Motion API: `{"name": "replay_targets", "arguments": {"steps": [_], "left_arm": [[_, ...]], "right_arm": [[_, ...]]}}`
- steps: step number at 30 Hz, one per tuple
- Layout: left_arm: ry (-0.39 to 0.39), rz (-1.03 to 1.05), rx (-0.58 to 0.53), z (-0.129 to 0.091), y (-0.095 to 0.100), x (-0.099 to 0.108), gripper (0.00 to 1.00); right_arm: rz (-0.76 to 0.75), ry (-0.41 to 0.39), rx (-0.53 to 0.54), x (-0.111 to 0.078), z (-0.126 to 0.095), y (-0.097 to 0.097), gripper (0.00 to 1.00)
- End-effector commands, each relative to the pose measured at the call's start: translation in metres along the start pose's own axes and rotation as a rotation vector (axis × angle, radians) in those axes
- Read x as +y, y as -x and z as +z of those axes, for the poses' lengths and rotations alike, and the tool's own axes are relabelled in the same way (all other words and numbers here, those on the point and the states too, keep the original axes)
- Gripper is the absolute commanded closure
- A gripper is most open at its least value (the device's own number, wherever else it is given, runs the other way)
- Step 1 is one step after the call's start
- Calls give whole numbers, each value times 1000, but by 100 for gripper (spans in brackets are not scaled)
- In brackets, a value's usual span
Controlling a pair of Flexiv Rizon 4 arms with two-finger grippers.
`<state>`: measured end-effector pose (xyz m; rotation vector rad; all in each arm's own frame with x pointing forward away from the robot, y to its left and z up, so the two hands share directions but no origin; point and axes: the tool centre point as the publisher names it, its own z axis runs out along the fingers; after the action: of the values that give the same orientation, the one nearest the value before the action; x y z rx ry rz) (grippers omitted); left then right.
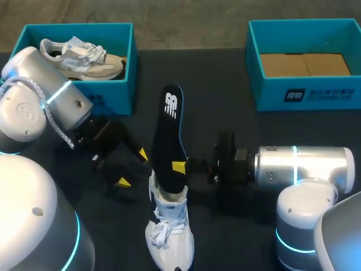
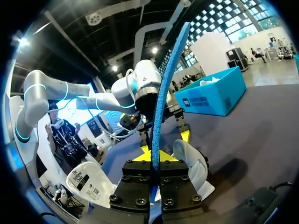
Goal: Take the shoe out of the shoebox, open the shoe tongue, remove and reinsert the insole, then place the shoe into the shoebox
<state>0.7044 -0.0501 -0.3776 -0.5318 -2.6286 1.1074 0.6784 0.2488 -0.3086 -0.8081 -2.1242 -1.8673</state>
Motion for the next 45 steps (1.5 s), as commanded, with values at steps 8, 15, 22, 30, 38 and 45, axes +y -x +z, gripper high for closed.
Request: {"name": "replay_targets", "arguments": {"steps": [8,15,22,30,38,45], "left_arm": [[4,2,0,0,1,0,0],[5,-5,-4,-1,1,2,0],[6,-7,-4,-1,1,2,0],[8,-6,-3,-1,1,2,0],[8,-6,-3,-1,1,2,0],[8,-6,-3,-1,1,2,0]], "right_arm": [[-23,-5,20,8,13,-4,100],[-24,-6,32,8,18,-3,100],[-20,0,29,7,13,-5,100],[-12,14,25,3,8,-4,100],[-3,16,33,-1,10,-2,100],[-3,18,44,-3,15,-3,100]]}}
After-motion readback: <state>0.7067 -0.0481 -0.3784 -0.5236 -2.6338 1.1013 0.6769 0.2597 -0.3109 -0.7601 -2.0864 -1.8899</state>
